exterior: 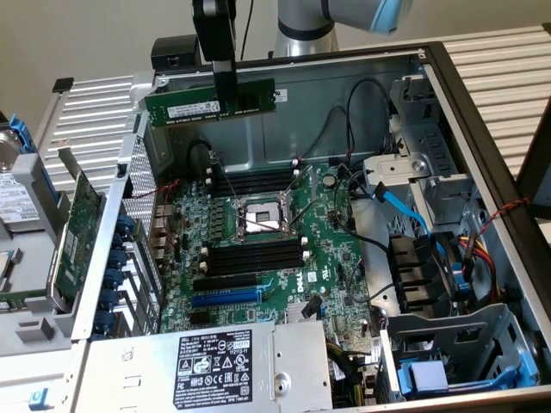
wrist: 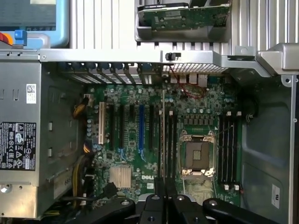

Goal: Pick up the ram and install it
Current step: 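Pick up the ram and move it above insertion slot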

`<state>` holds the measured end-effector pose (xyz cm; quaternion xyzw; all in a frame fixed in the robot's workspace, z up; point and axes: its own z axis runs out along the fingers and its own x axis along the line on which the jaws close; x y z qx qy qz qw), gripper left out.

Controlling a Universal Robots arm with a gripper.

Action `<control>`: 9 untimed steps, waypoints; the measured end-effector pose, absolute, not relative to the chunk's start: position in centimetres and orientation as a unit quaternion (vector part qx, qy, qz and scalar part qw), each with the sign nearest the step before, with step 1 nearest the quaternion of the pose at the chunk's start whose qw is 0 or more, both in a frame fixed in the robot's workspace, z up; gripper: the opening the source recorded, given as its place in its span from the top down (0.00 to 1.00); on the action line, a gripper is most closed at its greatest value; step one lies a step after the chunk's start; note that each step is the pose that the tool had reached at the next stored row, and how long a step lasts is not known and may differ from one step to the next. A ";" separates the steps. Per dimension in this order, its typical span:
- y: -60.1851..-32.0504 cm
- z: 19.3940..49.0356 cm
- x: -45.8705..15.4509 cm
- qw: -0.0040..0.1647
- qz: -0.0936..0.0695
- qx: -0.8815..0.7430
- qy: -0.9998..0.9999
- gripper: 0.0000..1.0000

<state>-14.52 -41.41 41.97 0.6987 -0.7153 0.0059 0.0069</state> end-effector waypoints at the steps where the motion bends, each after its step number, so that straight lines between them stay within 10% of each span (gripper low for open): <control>1: -41.3 41.9 -14.5 0.005 0.004 0.699 -0.715 0.88; 9: -40.4 41.4 -14.4 -0.003 -0.004 0.698 -0.716 0.88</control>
